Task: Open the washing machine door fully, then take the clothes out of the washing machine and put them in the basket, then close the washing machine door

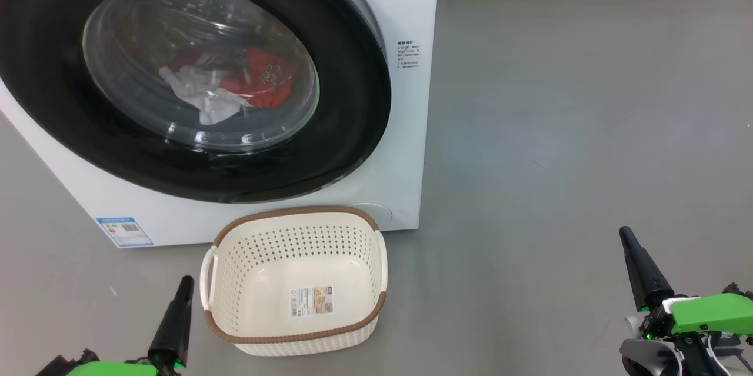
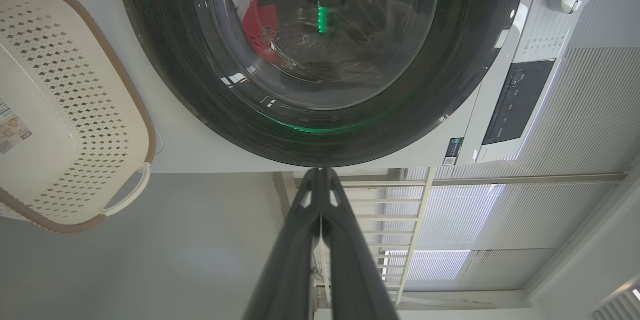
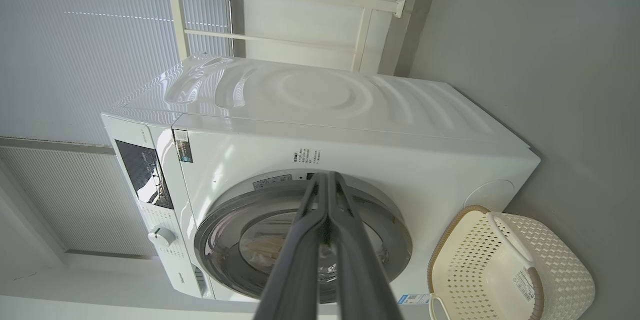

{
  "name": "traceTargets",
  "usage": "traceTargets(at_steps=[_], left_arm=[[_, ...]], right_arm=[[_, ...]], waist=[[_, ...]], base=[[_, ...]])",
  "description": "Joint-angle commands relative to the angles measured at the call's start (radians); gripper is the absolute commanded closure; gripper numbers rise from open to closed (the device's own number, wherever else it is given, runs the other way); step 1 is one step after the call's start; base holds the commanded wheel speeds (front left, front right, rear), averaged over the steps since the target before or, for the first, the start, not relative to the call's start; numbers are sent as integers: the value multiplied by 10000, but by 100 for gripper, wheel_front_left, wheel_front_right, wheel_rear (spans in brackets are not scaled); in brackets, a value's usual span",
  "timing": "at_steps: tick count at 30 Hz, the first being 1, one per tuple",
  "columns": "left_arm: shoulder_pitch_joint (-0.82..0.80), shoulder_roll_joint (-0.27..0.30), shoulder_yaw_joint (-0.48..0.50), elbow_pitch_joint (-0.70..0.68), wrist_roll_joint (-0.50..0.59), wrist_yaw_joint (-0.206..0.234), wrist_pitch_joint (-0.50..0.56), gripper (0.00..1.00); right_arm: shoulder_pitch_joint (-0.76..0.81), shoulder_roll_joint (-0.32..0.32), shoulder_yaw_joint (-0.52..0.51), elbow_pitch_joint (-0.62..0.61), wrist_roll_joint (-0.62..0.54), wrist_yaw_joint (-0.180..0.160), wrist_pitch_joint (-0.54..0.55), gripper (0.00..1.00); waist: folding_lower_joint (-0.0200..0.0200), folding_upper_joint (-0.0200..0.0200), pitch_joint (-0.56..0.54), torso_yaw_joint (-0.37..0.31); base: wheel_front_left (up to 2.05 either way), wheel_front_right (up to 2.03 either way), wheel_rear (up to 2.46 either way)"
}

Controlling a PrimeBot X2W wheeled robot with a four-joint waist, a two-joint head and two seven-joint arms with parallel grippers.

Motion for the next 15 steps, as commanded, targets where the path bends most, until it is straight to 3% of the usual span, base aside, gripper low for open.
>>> traceTargets(at_steps=[1,5,6,15], left_arm=[[-414,110,358,-209,114,-71,72,100],[17,-7,-12,48,1,2,-8,100],[68,-28,-31,160,2,11,-10,0],[284,-76,-73,173,271,8,-227,0]], right_arm=[[-434,-91,162,-250,-87,79,67,100],[13,11,13,58,1,0,-5,100],[62,51,29,166,1,-2,-6,0],[254,88,231,285,-177,3,-200,0]], waist=[[0,0,0,0],[1,0,0,0],[0,0,0,0],[21,0,-19,17]], base=[[0,0,0],[0,0,0],[0,0,0],[0,0,0]])
